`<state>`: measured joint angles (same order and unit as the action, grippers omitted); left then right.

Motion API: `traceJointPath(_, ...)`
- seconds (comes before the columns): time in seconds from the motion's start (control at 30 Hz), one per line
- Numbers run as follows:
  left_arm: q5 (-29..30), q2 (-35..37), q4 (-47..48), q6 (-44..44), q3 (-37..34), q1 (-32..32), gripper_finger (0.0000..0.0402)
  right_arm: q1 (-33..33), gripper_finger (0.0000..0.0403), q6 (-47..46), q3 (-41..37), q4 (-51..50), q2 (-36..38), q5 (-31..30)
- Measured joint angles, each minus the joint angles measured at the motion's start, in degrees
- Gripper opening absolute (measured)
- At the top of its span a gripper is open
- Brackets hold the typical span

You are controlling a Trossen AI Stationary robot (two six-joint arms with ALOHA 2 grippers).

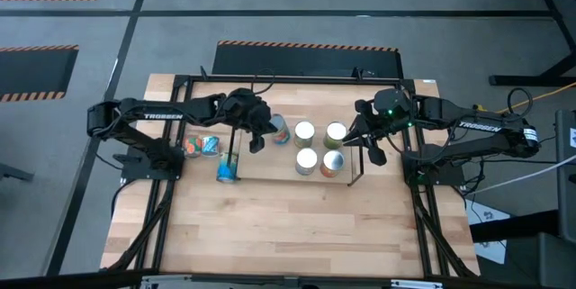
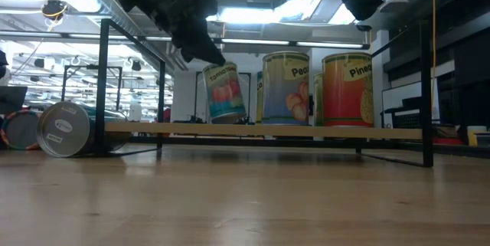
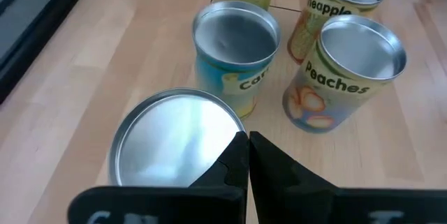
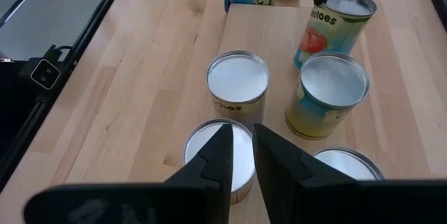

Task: Pick and place cans onto a shelf
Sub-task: Put the canned tomatoes on the shelf

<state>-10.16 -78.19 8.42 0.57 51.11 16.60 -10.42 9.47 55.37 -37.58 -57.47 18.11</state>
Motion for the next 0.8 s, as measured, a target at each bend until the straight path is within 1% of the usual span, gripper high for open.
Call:
traceJointPath(0.67,0.05,0.02,0.21,0.06,0.0,-0.21,0.0,0.0,0.0062,0.0,-0.02,0.02,0.0,0.0)
traceJointPath(0.8,0.1,0.04,2.46,0.18,0.0,-0.27,0.0,0.0,0.0062,0.0,-0.02,0.02,0.0,0.0)
